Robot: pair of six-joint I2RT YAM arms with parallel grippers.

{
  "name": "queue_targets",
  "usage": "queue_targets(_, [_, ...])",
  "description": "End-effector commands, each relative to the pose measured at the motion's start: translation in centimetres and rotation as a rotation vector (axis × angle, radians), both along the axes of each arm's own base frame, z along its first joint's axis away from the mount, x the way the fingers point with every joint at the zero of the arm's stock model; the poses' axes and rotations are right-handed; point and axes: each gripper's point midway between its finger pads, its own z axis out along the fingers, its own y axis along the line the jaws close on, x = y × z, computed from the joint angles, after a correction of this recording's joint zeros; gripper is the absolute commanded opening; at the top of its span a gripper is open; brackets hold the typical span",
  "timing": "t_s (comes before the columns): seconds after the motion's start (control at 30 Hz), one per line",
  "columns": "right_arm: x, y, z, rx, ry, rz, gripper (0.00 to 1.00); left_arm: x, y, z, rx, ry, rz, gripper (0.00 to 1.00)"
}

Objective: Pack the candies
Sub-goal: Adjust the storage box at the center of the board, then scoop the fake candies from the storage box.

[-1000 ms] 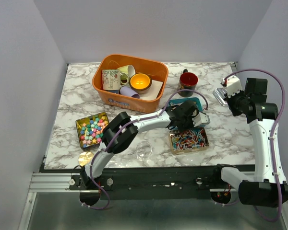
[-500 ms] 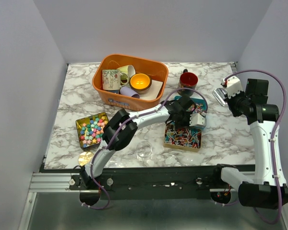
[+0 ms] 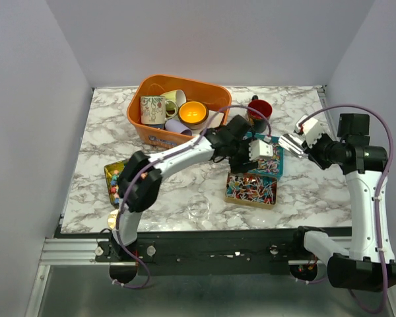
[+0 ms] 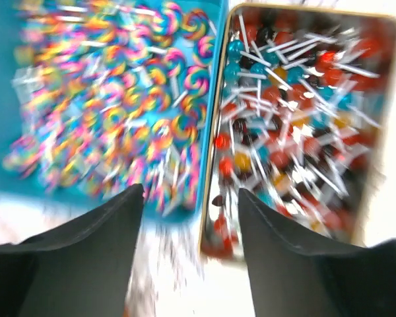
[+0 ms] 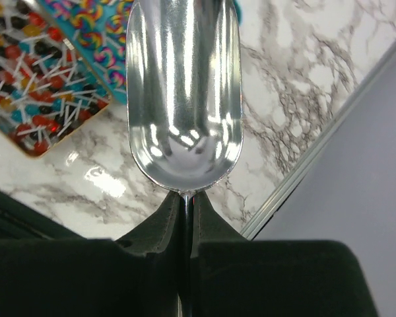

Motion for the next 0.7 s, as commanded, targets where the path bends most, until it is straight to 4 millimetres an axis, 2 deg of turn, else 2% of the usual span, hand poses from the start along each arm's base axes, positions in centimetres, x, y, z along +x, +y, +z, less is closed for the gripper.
queue_targets(0.0, [-3.4,2.7,-0.4,-0.018,0.123,0.357,0.01,-2.3,5.1,5.5,-0.111,0.126,0.127,0.76])
queue_targets(0.03, [-4.1,2.7,-0.1,-0.023,0.156,0.377,0.01,-2.5,6.3,6.5,-0.131,0.118,0.157,0.76])
queue_targets(0.07, [-4.3,2.9,-0.4,-0.047,0.176,0.424,0.01,-2.6,7.2,6.1,-0.126,0.132,0.179,0.76])
queue_targets(0.1, [-4.3,2.5,-0.9,-0.076,0.213,0.436,0.01,-2.9,8.5,4.6,-0.101,0.162,0.208,0.75])
queue_targets(0.17, [-4.9,3.2,-1.6,-0.126,0.258,0.516,0.01,-3.4,9.7,4.3,-0.102,0.17,0.241,0.72])
queue_targets(0.2, [-5.0,2.8,-2.0,-0.184,0.284,0.531,0.01,-3.5,10.5,3.0,-0.097,0.179,0.263,0.7])
queue_targets(0.23, [-5.2,3.0,-2.5,-0.221,0.308,0.561,0.01,-3.7,10.8,2.9,-0.104,0.181,0.271,0.67])
queue_targets(0.27, [-5.8,4.1,-3.6,-0.259,0.347,0.637,0.01,-3.9,11.0,2.3,-0.104,0.188,0.269,0.55])
queue_targets(0.33, [-6.0,4.1,-4.6,-0.348,0.407,0.682,0.01,-4.0,11.6,0.7,-0.088,0.206,0.279,0.46])
queue_targets(0.37, [-6.3,5.1,-4.9,-0.381,0.42,0.729,0.01,-4.1,11.7,0.3,-0.09,0.217,0.284,0.37])
queue_targets(0.43, [-5.9,4.8,-5.3,-0.461,0.456,0.735,0.01,-4.0,11.7,-0.7,-0.101,0.233,0.291,0.27])
queue_targets(0.47, [-5.7,4.9,-5.8,-0.509,0.491,0.735,0.01,-4.1,11.6,-0.9,-0.108,0.24,0.293,0.15])
queue_targets(0.53, [-5.3,3.8,-6.0,-0.602,0.523,0.717,0.01,-4.1,11.3,-1.6,-0.126,0.254,0.294,0.03])
queue_targets(0.57, [-5.3,3.5,-6.3,-0.639,0.539,0.731,0.01,-4.1,11.1,-1.8,-0.13,0.263,0.298,0.0])
queue_targets(0.6, [-5.3,2.6,-6.6,-0.699,0.565,0.726,0.01,-4.1,10.8,-1.8,-0.146,0.28,0.31,0.0])
queue_targets(0.67, [-5.4,2.0,-6.8,-0.753,0.584,0.736,0.01,-4.0,10.5,-2.4,-0.151,0.307,0.34,0.0])
